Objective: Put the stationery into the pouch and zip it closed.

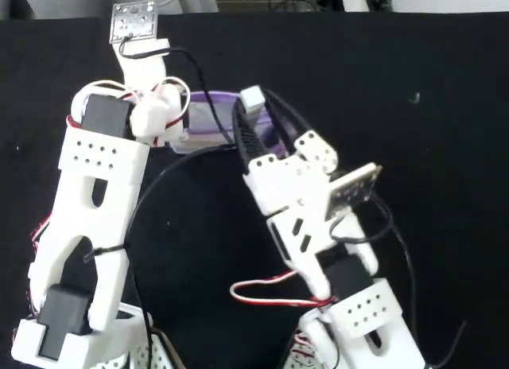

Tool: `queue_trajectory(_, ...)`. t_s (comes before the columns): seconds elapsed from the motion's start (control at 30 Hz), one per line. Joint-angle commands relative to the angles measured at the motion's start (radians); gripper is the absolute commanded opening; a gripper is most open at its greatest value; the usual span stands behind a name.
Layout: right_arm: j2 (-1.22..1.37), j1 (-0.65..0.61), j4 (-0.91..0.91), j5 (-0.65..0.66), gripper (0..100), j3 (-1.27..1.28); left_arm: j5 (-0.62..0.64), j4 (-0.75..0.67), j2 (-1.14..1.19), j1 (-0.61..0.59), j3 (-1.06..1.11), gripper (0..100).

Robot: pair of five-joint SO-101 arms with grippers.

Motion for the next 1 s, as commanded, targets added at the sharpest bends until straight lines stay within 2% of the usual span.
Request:
queue_trajectory(0.0, -0.004, -0.012, -0.057, -0.011, 1.1, 0.028, 0.017, -0.015, 0.014, 0.028, -0.007, 3)
queue_trajectory(0.23, -0.004, -0.002, -0.262, -0.011, 1.1, 0.199, 0.018, -0.015, 0.009, 0.03, -0.007, 3)
queue_trajectory(0.5, 0.024, -0.002, -0.267, -0.011, 1.1, 0.205, 0.018, -0.015, 0.005, 0.028, -0.008, 3)
queue_trajectory(0.7, 0.225, -0.008, -0.311, -0.009, 1.1, 0.148, 0.018, -0.015, 0.005, 0.025, -0.015, 3)
queue_trajectory(0.97, 0.331, 0.021, -0.477, 0.155, 1.1, 0.17, 0.018, -0.014, 0.003, -0.001, -0.03, 3)
